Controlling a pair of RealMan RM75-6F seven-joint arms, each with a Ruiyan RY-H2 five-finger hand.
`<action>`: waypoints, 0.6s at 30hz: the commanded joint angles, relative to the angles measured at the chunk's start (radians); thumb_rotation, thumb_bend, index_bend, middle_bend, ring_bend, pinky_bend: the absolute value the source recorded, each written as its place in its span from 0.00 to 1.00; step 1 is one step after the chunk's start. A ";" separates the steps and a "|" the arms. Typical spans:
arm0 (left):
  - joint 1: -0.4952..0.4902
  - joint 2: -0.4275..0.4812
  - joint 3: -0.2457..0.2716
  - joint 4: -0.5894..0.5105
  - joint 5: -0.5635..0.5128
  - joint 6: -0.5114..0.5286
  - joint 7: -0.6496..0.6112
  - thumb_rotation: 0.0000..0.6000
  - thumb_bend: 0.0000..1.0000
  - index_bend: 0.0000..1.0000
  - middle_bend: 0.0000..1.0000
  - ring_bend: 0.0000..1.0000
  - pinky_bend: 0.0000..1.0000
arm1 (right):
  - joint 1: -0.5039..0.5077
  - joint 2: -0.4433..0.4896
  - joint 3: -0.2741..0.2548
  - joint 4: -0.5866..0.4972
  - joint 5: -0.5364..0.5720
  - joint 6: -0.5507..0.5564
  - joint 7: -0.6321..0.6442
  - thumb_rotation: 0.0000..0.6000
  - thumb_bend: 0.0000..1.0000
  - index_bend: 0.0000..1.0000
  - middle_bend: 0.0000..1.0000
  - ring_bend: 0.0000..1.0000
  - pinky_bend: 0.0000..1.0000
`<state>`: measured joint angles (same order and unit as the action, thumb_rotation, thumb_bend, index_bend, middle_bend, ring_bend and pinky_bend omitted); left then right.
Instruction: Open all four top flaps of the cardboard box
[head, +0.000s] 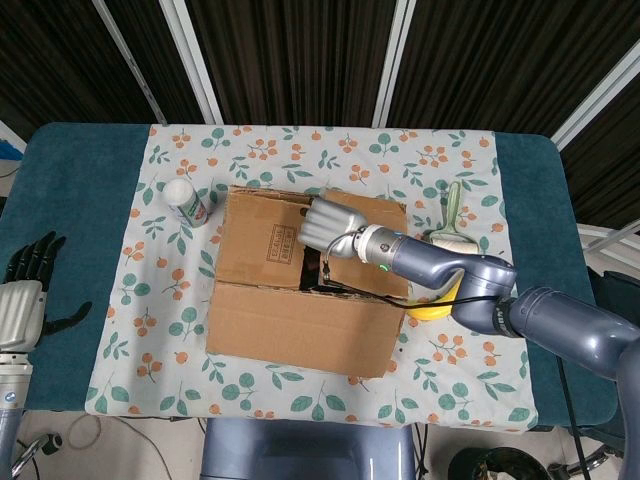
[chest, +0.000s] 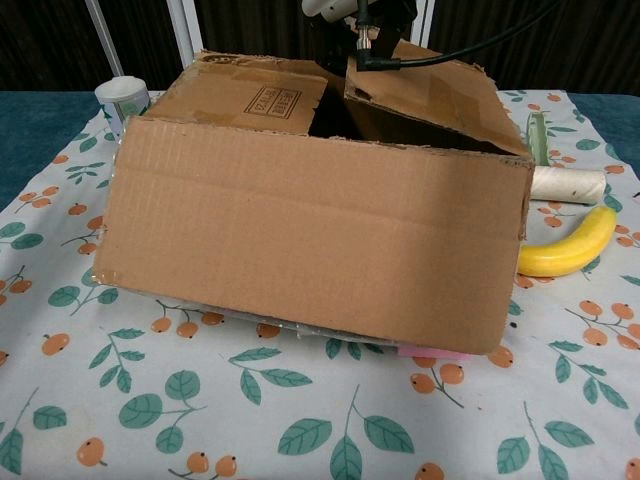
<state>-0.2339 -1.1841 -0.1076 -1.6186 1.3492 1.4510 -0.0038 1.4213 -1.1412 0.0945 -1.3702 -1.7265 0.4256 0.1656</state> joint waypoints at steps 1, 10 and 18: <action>0.001 0.000 -0.001 -0.002 0.002 -0.001 0.000 1.00 0.18 0.00 0.00 0.00 0.05 | 0.009 0.031 0.000 -0.024 -0.002 -0.002 -0.016 1.00 1.00 0.69 0.51 0.27 0.33; 0.003 0.004 -0.003 -0.007 0.006 -0.015 -0.011 1.00 0.18 0.00 0.00 0.00 0.03 | 0.049 0.125 0.010 -0.087 0.015 -0.070 -0.059 1.00 1.00 0.69 0.51 0.27 0.32; 0.007 0.005 -0.005 -0.008 0.014 -0.015 -0.012 1.00 0.18 0.00 0.00 0.00 0.03 | 0.063 0.184 0.023 -0.125 0.038 -0.098 -0.090 1.00 1.00 0.69 0.51 0.27 0.32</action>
<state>-0.2268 -1.1791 -0.1130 -1.6261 1.3627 1.4362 -0.0158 1.4815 -0.9635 0.1152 -1.4901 -1.6917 0.3324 0.0805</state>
